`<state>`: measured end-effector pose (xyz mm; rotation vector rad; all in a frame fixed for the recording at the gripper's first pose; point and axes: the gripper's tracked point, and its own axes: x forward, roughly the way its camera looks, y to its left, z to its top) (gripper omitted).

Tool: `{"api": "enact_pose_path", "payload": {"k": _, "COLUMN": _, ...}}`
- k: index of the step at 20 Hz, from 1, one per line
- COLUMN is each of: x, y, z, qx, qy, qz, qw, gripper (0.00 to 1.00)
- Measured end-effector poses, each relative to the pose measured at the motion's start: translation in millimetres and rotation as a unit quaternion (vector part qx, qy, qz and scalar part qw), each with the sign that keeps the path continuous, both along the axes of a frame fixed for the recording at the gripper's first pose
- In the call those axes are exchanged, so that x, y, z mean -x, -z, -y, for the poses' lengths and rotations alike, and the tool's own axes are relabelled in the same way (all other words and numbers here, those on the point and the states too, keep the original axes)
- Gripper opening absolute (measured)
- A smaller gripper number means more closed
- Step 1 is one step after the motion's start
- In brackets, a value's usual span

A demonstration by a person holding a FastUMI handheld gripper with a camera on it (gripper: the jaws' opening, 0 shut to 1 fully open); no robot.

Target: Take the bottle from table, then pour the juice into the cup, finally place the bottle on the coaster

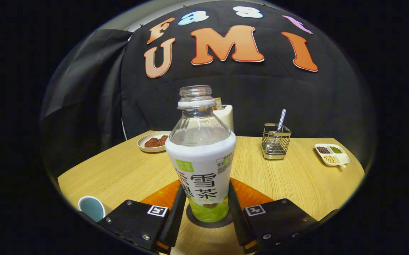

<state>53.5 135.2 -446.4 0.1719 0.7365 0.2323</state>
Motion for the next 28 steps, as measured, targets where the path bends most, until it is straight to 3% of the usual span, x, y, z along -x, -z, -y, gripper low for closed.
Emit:
{"api": "enact_pose_path", "payload": {"k": 3, "x": 1.0, "y": -11.3, "z": 3.1, "qx": -0.003, "qy": 0.002, "qz": 0.008, "qw": 1.000, "gripper": 0.70}}
{"api": "enact_pose_path", "payload": {"k": 6, "x": 0.4, "y": -34.2, "z": 11.9, "qx": -0.003, "qy": 0.009, "qz": 0.027, "qw": 1.000, "gripper": 0.84}}
{"api": "enact_pose_path", "payload": {"k": 9, "x": 1.6, "y": -72.2, "z": 23.4, "qx": -0.013, "qy": 0.020, "qz": 0.054, "qw": 0.998, "gripper": 0.91}}
{"api": "enact_pose_path", "payload": {"k": 20, "x": 45.1, "y": -230.8, "z": 94.1, "qx": 0.019, "qy": 0.073, "qz": 0.173, "qw": 0.982, "gripper": 0.97}}
{"api": "enact_pose_path", "payload": {"k": 28, "x": 85.4, "y": -275.4, "z": 125.2, "qx": -0.008, "qy": 0.115, "qz": 0.216, "qw": 0.970, "gripper": 0.97}}
